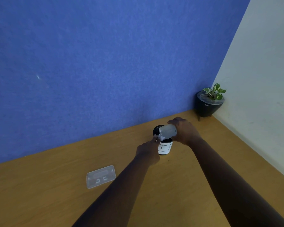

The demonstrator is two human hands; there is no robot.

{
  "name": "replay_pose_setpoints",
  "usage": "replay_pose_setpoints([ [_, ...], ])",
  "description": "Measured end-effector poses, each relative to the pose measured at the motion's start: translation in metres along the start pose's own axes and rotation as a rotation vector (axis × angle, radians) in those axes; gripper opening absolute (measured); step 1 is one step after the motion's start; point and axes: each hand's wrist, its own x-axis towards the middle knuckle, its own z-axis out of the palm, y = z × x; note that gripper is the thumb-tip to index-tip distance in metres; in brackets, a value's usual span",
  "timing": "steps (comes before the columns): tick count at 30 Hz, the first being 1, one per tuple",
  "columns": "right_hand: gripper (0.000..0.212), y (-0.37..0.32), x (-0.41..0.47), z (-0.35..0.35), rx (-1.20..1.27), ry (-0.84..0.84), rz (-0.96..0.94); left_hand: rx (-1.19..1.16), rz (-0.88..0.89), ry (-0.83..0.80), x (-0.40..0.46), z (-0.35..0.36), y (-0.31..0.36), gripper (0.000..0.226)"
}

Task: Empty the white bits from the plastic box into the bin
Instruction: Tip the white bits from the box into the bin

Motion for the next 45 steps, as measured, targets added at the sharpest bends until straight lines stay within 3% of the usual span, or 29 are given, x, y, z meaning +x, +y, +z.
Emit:
replay_pose_setpoints([
  [6,0.060,0.002,-0.001,0.003,0.004,0.035,-0.036,-0.003,0.002,-0.001,-0.001,0.000,0.000,0.082],
  [12,0.048,0.004,-0.006,0.007,-0.090,0.092,-0.208,-0.004,-0.004,-0.013,0.000,-0.001,-0.001,0.081],
  [16,0.051,0.006,-0.009,0.011,-0.137,0.120,-0.259,-0.001,-0.003,-0.027,0.000,-0.003,-0.001,0.082],
  [21,0.053,0.008,-0.011,0.014,-0.090,0.153,-0.242,0.000,-0.002,-0.022,0.000,-0.003,-0.001,0.081],
  [29,0.061,0.018,-0.014,0.012,0.195,0.207,-0.065,0.017,0.013,-0.014,0.001,-0.004,-0.002,0.079],
  [37,0.057,0.013,-0.023,0.012,-0.127,0.297,-0.376,0.080,0.012,0.005,0.005,-0.008,0.002,0.070],
  [45,0.061,0.012,-0.026,0.017,-0.138,0.310,-0.410,0.100,0.021,-0.013,0.005,-0.009,-0.001,0.073],
])
